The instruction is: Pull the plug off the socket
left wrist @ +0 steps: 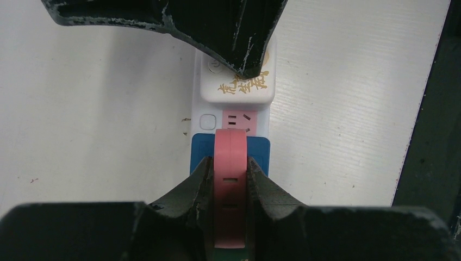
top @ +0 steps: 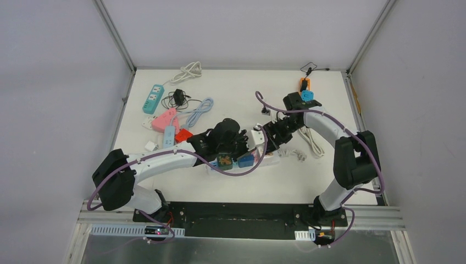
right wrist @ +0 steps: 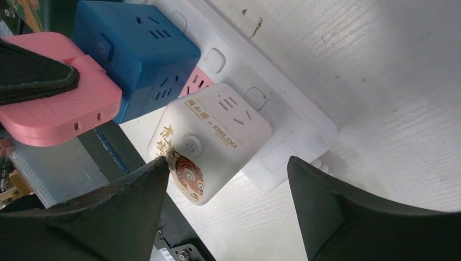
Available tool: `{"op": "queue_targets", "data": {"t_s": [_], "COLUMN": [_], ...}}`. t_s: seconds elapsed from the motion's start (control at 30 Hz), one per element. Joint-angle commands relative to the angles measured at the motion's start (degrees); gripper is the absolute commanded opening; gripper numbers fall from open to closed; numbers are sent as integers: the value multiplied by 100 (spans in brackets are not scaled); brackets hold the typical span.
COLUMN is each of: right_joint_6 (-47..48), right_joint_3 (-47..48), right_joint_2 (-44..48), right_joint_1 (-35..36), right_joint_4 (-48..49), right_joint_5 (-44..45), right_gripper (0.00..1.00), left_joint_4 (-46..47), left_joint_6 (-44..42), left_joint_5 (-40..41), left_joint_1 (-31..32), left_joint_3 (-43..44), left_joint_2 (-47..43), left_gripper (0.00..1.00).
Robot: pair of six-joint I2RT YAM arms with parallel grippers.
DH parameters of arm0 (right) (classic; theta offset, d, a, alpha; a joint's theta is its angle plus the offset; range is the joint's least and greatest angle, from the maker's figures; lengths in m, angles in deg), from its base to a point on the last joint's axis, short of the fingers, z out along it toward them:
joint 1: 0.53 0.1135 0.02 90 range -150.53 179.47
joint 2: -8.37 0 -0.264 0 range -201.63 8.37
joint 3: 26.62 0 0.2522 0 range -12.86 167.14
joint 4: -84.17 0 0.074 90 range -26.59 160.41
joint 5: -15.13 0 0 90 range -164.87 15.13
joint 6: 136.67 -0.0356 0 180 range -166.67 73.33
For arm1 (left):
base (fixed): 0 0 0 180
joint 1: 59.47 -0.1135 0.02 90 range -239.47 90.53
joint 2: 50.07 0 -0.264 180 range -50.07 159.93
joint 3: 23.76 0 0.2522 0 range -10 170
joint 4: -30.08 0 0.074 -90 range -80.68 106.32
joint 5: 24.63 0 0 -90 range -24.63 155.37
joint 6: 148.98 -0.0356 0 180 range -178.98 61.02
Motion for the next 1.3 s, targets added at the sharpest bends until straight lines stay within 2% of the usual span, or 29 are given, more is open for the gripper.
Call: {"op": "queue_targets", "data": {"t_s": [0.0, 0.2, 0.4, 0.57, 0.73, 0.87, 1.0, 1.27], "right_joint_6": [181, 356, 547, 200, -878, -1644, -1913, -1854], "right_joint_3": [465, 714, 756, 712, 824, 930, 1158, 951], "right_joint_2": [21, 270, 659, 833, 541, -4, -600, -926], "right_joint_1": [-34, -348, -440, -428, -298, -113, 76, 555], "right_joint_4": [-272, -565, -775, -648, -21, 486, 539, 554], "right_joint_5": [204, 62, -464, -1263, -1893, -2170, -2321, -2292], "right_gripper": [85, 91, 88, 69, 33, 16, 8, 7], "left_joint_4": [286, 500, 606, 602, 791, 800, 809, 835], "left_joint_6": [215, 366, 438, 404, 309, 281, 281, 274], "left_joint_5": [-40, -42, -57, -91, -122, -158, -157, -136], "left_joint_1": [-48, -50, -62, -56, -58, -62, -57, -59], "left_joint_3": [-262, -472, -632, -725, -809, -802, -793, -792], "left_joint_2": [15, -91, -155, -220, -261, -249, -210, -226], "left_gripper": [0, 0, 0, 0, 0, 0, 0, 0]}}
